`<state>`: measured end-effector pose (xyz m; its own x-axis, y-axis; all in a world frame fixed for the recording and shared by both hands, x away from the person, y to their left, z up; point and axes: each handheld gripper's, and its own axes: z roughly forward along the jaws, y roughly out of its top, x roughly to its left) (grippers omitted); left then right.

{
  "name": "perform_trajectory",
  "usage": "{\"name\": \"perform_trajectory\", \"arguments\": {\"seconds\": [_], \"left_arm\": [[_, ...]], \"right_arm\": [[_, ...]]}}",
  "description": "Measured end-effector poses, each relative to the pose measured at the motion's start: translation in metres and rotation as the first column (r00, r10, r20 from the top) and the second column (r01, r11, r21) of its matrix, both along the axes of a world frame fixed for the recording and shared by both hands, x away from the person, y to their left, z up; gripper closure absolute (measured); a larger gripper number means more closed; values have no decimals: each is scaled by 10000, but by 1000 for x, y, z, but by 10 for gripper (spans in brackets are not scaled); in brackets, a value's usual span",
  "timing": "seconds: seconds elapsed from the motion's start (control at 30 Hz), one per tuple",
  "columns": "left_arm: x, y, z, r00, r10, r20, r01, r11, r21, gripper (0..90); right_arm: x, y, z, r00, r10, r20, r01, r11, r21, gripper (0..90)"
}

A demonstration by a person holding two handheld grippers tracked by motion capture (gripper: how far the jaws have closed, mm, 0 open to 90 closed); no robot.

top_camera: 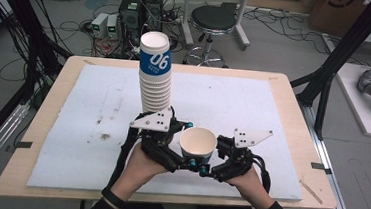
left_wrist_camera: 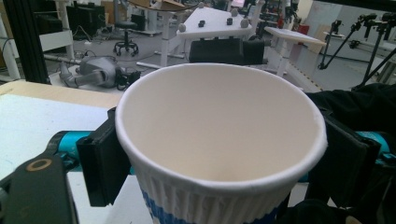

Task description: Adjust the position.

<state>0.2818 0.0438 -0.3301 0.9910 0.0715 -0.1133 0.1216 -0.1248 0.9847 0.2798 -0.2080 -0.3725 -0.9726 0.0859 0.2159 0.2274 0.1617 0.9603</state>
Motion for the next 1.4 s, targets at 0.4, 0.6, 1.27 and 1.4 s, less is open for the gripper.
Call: {"name": "perform_trajectory", "arguments": {"seconds": [0.4, 0.6, 1.27, 1.4], "left_arm": [[-2, 16, 1, 9991, 425, 75, -424, 9990, -132, 114], [-1, 18, -8, 9983, 584, -62, -584, 9983, -27, 114], [-1, -9, -36, 9978, 457, -486, -442, 9985, 314, 114], [-1, -13, -38, 9973, 465, -567, -448, 9985, 310, 114]], "right_arm": [[3, -11, 6, 9994, -313, 166, 309, 9992, 246, 258], [5, -19, 13, 9983, -533, 249, 518, 9969, 585, 259], [1, -17, 16, 9978, -604, 287, 580, 9954, 764, 258], [-1, -14, 15, 9981, -564, 244, 543, 9953, 802, 259]]}}
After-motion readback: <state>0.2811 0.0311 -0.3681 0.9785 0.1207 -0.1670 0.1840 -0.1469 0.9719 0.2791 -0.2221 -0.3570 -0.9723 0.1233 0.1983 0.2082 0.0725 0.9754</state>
